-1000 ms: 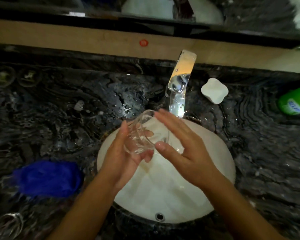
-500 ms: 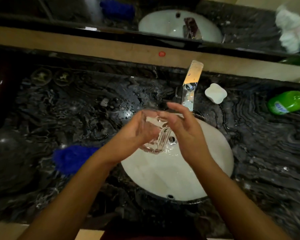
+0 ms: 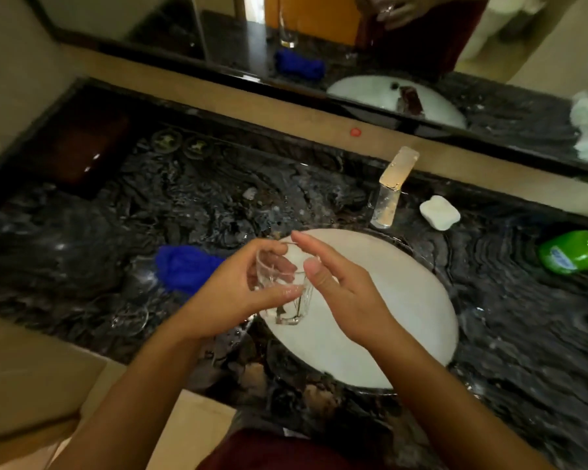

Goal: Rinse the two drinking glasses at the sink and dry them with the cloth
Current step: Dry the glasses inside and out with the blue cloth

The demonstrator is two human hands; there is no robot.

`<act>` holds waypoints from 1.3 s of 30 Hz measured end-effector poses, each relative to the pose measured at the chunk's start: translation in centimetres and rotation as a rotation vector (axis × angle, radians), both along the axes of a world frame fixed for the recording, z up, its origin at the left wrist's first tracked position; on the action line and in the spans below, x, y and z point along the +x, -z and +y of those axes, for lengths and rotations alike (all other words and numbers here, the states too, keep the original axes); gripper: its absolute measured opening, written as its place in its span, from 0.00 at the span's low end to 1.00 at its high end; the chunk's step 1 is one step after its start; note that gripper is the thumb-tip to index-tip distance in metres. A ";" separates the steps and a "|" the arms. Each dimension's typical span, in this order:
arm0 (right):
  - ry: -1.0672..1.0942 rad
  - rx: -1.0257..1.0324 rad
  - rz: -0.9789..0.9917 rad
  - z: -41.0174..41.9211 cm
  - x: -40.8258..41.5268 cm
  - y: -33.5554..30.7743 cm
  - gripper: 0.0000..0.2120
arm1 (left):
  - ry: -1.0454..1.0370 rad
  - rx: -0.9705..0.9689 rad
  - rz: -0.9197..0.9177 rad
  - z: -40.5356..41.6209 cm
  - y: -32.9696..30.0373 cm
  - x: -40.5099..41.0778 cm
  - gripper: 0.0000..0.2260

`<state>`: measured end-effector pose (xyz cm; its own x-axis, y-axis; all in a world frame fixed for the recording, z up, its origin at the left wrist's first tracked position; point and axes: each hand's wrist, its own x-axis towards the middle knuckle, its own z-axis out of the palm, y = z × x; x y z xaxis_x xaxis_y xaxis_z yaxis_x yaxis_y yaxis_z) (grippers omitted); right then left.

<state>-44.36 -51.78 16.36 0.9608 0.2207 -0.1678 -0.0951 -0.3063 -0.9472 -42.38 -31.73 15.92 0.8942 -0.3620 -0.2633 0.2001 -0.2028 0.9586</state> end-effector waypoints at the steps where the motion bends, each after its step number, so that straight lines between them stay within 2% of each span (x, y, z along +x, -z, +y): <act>1: -0.043 0.036 0.008 0.3 -0.3 -0.3 0.26 | -0.043 0.003 -0.013 0.3 -0.2 -1.0 0.30; 4: -0.068 0.197 0.088 1.1 -0.7 -1.0 0.29 | -0.167 0.036 -0.057 1.2 -0.6 -3.9 0.31; 6: -0.078 0.204 0.104 1.3 -0.7 -1.2 0.29 | -0.260 0.053 -0.084 2.2 -1.0 -5.7 0.31; 11: -0.143 -0.089 0.149 1.2 -2.2 4.6 0.28 | -0.415 0.050 -0.098 5.2 -1.7 -8.8 0.30; 16: -0.269 -0.515 0.166 1.8 -6.8 13.5 0.32 | -0.566 0.131 -0.138 10.8 -0.8 -11.3 0.30; 20: -0.283 -0.552 0.190 3.3 -9.3 16.1 0.32 | -0.633 0.169 -0.121 15.7 -0.1 -12.5 0.35; 23: -0.300 -0.637 0.160 4.8 -10.2 17.4 0.33 | -0.656 0.199 -0.091 18.1 0.6 -13.2 0.37; 26: -0.311 -0.793 0.122 5.7 -10.5 17.7 0.32 | -0.714 0.166 -0.031 19.4 1.9 -14.0 0.34; 29: -0.329 -0.865 0.074 6.1 -10.4 17.7 0.30 | -0.753 0.137 0.016 20.1 2.8 -14.7 0.32; 34: -0.354 -1.005 0.007 6.9 -9.4 16.5 0.25 | -0.787 0.087 0.074 21.1 3.8 -15.4 0.37; 37: -0.265 -0.963 -0.111 8.7 -7.1 15.4 0.23 | -0.793 0.074 0.079 21.8 4.1 -15.5 0.34; 39: -0.253 -0.882 -0.186 10.6 -4.5 14.6 0.27 | -0.797 0.060 0.079 22.2 4.4 -15.5 0.33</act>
<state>-48.88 -41.16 1.75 0.9297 0.2935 -0.2226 0.2029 -0.9123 -0.3556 -57.84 -9.52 11.57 0.8556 0.3940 -0.3357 0.3736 -0.0212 0.9274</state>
